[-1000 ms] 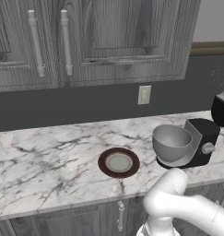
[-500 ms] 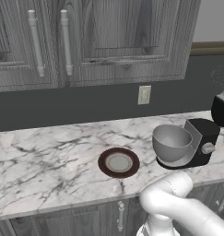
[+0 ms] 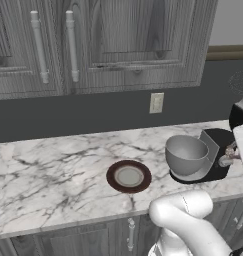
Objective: Add butter and sugar cubes to the stand mixer bowl and then turn on the stand mixer to begin making frosting.
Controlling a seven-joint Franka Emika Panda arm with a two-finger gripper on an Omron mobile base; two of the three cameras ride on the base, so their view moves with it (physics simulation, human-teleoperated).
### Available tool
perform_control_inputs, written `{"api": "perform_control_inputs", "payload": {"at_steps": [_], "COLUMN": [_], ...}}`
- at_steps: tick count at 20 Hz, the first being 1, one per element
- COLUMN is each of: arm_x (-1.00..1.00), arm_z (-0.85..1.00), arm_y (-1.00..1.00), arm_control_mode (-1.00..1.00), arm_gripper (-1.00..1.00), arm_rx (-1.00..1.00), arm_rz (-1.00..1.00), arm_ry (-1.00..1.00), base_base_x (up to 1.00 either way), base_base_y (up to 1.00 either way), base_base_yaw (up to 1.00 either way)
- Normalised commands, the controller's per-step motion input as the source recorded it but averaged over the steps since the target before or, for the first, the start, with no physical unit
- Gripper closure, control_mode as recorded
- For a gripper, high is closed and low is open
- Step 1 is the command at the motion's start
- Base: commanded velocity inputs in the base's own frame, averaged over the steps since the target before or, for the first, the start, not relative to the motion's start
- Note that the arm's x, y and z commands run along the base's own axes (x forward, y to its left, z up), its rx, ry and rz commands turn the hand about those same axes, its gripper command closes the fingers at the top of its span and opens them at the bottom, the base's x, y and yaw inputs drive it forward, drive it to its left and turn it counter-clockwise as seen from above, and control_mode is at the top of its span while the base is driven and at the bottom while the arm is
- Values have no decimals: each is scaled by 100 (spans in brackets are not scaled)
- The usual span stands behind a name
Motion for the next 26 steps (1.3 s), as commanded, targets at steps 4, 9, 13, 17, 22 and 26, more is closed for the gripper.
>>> {"api": "perform_control_inputs", "payload": {"at_steps": [4, 9, 13, 17, 22, 26], "arm_x": [6, 28, 51, 57, 51, 27], "arm_z": [59, 33, -21, -23, -29, -47], "arm_y": [73, 43, 12, 14, 4, 0], "arm_control_mode": [-100, -100, -100, -100, -100, -100], "arm_gripper": [100, 100, 100, 100, 100, 100], "arm_rx": [-13, -13, -18, -20, -14, -7], "arm_rz": [0, 1, 5, 7, 10, 8], "arm_ry": [0, 10, 23, 21, 17, 6], "base_base_x": [0, 0, 0, 0, 0, 0], "base_base_y": [0, 0, 0, 0, 0, 0], "base_base_yaw": [0, 0, 0, 0, 0, 0]}}
